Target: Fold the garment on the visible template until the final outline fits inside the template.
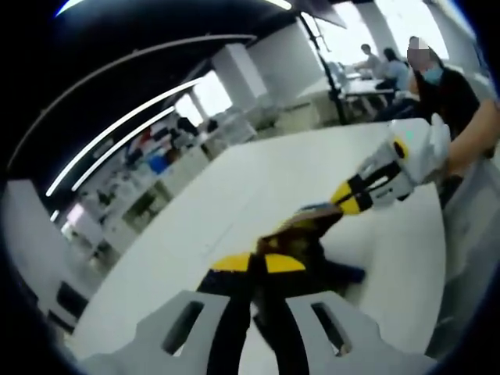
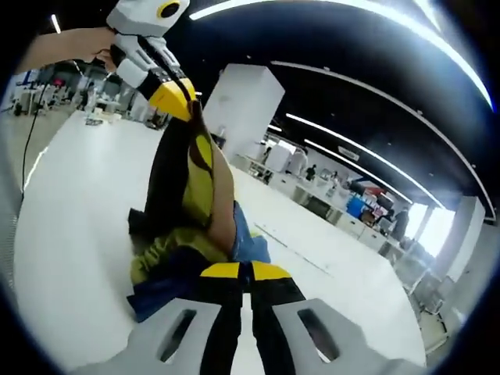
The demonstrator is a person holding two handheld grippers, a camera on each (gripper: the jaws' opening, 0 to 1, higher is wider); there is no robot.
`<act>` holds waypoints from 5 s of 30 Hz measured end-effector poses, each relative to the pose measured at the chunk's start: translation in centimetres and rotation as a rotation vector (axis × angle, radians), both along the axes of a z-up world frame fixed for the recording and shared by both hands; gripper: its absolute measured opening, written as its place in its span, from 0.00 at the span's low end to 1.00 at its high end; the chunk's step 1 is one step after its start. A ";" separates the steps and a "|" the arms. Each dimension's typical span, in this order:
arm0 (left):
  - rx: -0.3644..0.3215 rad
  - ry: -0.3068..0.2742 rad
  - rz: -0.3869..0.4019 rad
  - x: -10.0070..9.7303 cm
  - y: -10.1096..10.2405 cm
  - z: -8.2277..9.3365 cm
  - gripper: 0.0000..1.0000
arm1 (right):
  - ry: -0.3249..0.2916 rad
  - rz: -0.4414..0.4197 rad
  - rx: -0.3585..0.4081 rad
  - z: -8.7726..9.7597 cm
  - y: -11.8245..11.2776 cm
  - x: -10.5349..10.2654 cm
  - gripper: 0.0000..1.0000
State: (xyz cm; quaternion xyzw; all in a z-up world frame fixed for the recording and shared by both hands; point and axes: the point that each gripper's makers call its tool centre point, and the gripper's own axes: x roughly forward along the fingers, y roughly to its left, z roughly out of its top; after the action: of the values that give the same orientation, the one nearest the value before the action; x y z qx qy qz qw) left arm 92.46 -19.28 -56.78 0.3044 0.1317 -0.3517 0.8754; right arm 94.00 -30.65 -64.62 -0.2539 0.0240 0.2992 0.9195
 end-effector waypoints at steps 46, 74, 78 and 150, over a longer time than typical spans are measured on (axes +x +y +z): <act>-0.056 -0.127 0.035 -3.2 3.7 10.4 0.00 | -0.050 0.096 0.325 17.3 0.5 -2.8 0.01; -0.109 -0.281 -0.043 -12.4 2.4 19.9 0.00 | -0.165 0.206 0.518 27.6 -1.3 -10.9 0.01; -0.110 -0.296 -0.055 -14.3 2.2 20.7 0.00 | -0.196 0.220 0.521 28.9 -1.5 -12.7 0.01; -0.091 -0.023 0.013 -9.1 5.2 10.3 0.00 | 0.046 0.220 0.421 18.5 2.2 -7.9 0.01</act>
State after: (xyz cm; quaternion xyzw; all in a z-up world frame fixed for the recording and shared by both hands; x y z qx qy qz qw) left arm 83.33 -14.03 -46.50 0.2676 0.1075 -0.3482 0.8920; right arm 86.07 -28.49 -46.12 -0.0511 -0.0458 0.4015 0.9133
